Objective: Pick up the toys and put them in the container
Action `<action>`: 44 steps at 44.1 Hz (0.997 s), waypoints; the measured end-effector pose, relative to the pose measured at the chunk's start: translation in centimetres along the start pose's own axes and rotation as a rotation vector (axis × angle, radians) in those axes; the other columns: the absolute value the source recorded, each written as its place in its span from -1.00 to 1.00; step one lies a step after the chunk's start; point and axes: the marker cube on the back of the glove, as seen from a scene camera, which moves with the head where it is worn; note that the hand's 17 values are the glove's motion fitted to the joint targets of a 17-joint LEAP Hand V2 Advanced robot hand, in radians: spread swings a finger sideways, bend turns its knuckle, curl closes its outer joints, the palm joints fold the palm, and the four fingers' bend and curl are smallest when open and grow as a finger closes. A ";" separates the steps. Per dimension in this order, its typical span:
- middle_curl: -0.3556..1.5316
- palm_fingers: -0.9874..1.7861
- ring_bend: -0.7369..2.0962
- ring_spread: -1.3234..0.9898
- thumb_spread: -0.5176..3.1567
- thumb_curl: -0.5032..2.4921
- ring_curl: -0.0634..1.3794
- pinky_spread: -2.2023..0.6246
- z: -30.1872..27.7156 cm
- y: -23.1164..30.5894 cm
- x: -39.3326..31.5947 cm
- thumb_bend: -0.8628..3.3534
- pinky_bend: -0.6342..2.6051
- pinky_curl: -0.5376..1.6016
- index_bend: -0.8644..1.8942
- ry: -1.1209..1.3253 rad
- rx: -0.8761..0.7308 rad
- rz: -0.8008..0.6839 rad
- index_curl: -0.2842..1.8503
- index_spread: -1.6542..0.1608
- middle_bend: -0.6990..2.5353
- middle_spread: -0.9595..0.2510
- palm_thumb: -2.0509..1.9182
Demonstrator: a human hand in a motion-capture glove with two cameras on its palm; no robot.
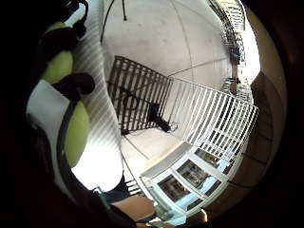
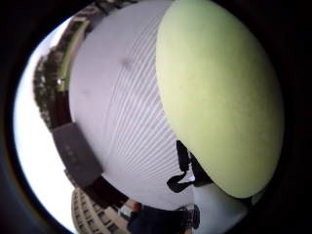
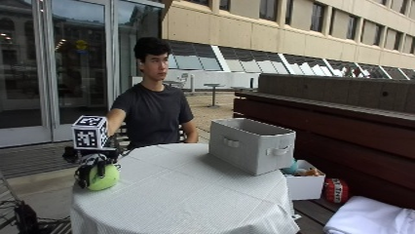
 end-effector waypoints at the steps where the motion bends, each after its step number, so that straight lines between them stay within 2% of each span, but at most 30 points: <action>1: -0.17 -0.05 0.26 -0.31 -0.16 -0.33 -0.18 0.25 0.0 0.1 0.0 -0.44 0.27 -0.11 -0.37 -0.004 0.010 0.001 -0.75 0.47 -0.27 0.07 0.43; 5: -0.13 0.11 0.37 -0.32 -0.22 -0.29 -0.14 0.23 -0.1 0.7 0.0 -0.41 0.24 -0.14 -0.35 -0.019 0.058 0.006 -0.75 0.46 -0.22 -0.02 0.51; 6: -0.11 0.22 0.43 -0.31 -0.23 -0.28 -0.11 0.22 -0.1 0.8 0.0 -0.39 0.21 -0.15 -0.35 -0.024 0.071 0.011 -0.75 0.45 -0.18 -0.05 0.53; 8: -0.10 0.20 0.43 -0.30 -0.25 -0.27 -0.14 0.22 -0.1 0.8 -0.1 -0.39 0.21 -0.15 -0.37 -0.042 0.097 0.028 -0.76 0.44 -0.17 -0.07 0.54; 9: -0.07 0.31 0.48 -0.29 -0.25 -0.25 -0.10 0.22 -0.1 0.9 -0.1 -0.37 0.17 -0.17 -0.34 -0.053 0.112 0.040 -0.75 0.44 -0.12 -0.09 0.56; 11: -0.04 0.43 0.47 -0.27 -0.25 -0.24 -0.13 0.21 -0.2 0.9 -0.2 -0.34 0.10 -0.20 -0.29 -0.075 0.144 0.069 -0.74 0.43 -0.05 -0.10 0.58; 18: 0.02 0.57 0.41 -0.23 -0.31 -0.19 -0.17 0.21 -1.6 1.0 -0.9 -0.32 -0.06 -0.24 -0.16 -0.072 0.209 0.109 -0.68 0.43 0.04 -0.06 0.58; 27: 0.01 0.54 0.35 -0.22 -0.51 -0.18 -0.22 0.23 -6.1 2.2 -3.2 -0.42 -0.11 -0.22 -0.02 -0.100 0.160 0.059 -0.60 0.44 -0.03 -0.05 0.47; 30: -0.02 0.49 0.31 -0.22 -0.52 -0.17 -0.24 0.23 -8.7 2.9 -4.8 -0.46 -0.07 -0.20 0.03 -0.109 0.163 0.003 -0.57 0.45 -0.10 -0.07 0.43; 34: -0.03 0.42 0.30 -0.23 -0.50 -0.17 -0.24 0.24 -12.2 3.8 -7.0 -0.48 -0.03 -0.17 -0.01 -0.113 0.218 -0.115 -0.57 0.43 -0.16 -0.11 0.40; 39: -0.03 0.40 0.28 -0.24 -0.48 -0.15 -0.25 0.24 -16.1 6.7 -9.6 -0.49 -0.01 -0.15 -0.04 -0.135 0.160 -0.058 -0.56 0.43 -0.19 -0.14 0.39; 44: -0.03 0.40 0.27 -0.24 -0.46 -0.14 -0.26 0.25 -19.5 7.5 -11.7 -0.50 -0.01 -0.15 -0.06 -0.104 0.253 -0.119 -0.56 0.41 -0.22 -0.17 0.39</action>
